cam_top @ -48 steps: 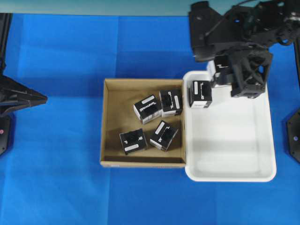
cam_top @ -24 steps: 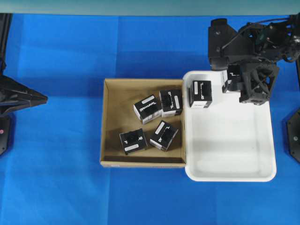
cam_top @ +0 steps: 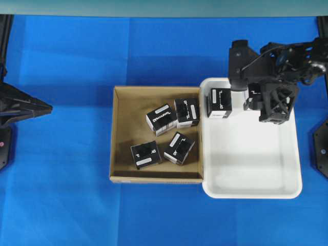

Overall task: Pick a box that is randomly placed inside the cardboard box.
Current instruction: 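Lower the held box into the tray beside the other box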

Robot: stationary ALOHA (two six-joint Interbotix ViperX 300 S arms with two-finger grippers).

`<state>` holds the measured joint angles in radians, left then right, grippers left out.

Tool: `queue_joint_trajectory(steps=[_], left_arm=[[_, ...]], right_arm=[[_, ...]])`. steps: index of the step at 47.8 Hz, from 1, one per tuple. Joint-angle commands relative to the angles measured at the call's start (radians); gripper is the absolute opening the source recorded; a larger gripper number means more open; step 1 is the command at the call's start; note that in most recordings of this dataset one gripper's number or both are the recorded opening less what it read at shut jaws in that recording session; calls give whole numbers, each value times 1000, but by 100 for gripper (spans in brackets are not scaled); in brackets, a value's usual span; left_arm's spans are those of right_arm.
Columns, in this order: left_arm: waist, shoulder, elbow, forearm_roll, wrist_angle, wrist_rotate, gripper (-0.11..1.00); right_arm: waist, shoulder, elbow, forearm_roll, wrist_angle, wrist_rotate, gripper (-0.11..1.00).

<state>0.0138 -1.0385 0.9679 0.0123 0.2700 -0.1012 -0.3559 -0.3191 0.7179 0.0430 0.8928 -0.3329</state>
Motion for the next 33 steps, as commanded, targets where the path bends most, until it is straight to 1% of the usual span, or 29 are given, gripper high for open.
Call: queue_joint_trajectory(steps=[1, 10, 17, 33], left_arm=[[3, 8, -21, 2, -5, 2, -7], [3, 8, -21, 2, -5, 2, -7], [3, 8, -21, 2, -5, 2, -7], [3, 8, -21, 2, -5, 2, -7]], right_arm=[[-3, 17, 15, -2, -41, -2, 64], [-12, 58, 71, -23, -138, 0, 64], [-25, 86, 112, -23, -227, 0, 64], [-28, 146, 115, -26, -256, -17, 64]])
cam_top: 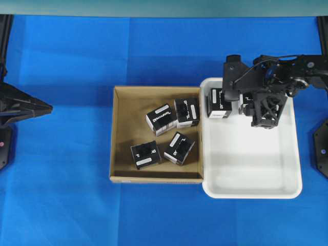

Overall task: Pick a box that is randomly placed inside the cardboard box.
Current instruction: 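Lower the held box into the tray beside the other box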

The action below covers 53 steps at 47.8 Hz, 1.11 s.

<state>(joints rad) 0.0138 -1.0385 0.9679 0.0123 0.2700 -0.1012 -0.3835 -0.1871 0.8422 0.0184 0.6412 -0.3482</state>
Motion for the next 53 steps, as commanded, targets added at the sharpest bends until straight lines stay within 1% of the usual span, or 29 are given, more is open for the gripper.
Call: queue_joint_trajectory(steps=[1, 15, 40, 41, 44, 47, 50, 53], left_arm=[[3, 8, -23, 2, -5, 0, -7], [2, 8, -25, 2, -5, 2, -7], [2, 6, -25, 2, -5, -2, -7], [3, 6, -25, 2, -5, -2, -7], [0, 5, -26, 2, -5, -2, -7], [-3, 2, -26, 2, -5, -2, -7], [-6, -2, -28, 2, -5, -3, -7], [-20, -3, -28, 2, -5, -9, -7]], right_arm=[[0, 15, -9, -2, -5, -2, 64], [-2, 38, -11, -2, -28, 2, 64], [-6, 49, -20, -2, -32, 12, 64], [-8, 49, -20, -2, -34, 12, 66], [-9, 48, -20, -5, -58, 12, 82], [-9, 44, -17, -15, -91, 12, 95], [-9, 46, -20, -31, -104, 11, 100], [-12, 48, -21, -35, -104, 12, 100]])
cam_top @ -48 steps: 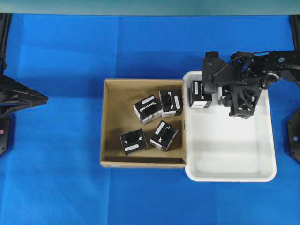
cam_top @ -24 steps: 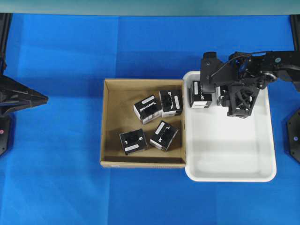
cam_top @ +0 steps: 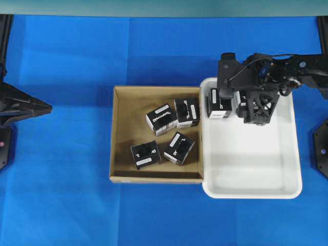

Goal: Pick a box that is randomly placed inside the cardboard box.

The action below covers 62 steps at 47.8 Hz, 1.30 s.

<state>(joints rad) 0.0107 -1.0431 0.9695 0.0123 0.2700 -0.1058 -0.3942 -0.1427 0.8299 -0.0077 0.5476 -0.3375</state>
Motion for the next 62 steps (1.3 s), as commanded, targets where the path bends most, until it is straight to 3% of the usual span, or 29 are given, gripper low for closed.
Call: queue_joint_trajectory(steps=[1, 20, 30, 37, 53, 62], left_arm=[[-21, 2, -29, 2, -5, -9, -7], [-25, 5, -26, 2, 9, -44, -7], [-37, -5, -28, 2, 12, -61, -7], [-38, -5, -26, 2, 25, -63, -7], [-37, -18, -21, 2, 21, -57, -7], [-38, -35, -17, 2, 26, -54, -7]], right_arm=[[-3, 5, -11, -9, -11, 2, 100], [-6, -48, -31, -6, 31, 11, 100], [11, -218, -132, 23, 48, 103, 100], [23, -345, -163, 23, -2, 129, 100], [156, -618, -58, 29, -216, 144, 100], [216, -742, -31, 29, -299, 222, 100]])
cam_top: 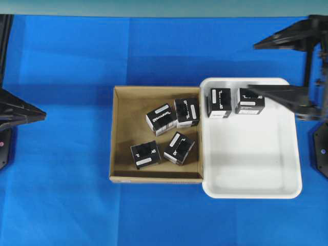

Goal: Pick a box that is randomly placed inside the cardboard box.

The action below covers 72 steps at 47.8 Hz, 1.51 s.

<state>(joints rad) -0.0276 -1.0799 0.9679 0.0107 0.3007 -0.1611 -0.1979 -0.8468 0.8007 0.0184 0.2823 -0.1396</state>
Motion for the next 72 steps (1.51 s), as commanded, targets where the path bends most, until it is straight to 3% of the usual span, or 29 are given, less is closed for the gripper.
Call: queue_joint_trajectory(steps=[1, 9, 21, 72], left_arm=[[0, 2, -14, 3, -5, 2, -7], [0, -3, -17, 3, -8, 0, -7], [0, -15, -18, 3, -5, 2, -7], [25, -6, -15, 6, -6, 29, -7]], right_arm=[[23, -48, 3, 3, -40, 32, 100], [41, -97, 35, 3, -51, 66, 100], [48, -137, 49, 3, -80, 60, 100], [48, -133, 57, 5, -114, 67, 100]])
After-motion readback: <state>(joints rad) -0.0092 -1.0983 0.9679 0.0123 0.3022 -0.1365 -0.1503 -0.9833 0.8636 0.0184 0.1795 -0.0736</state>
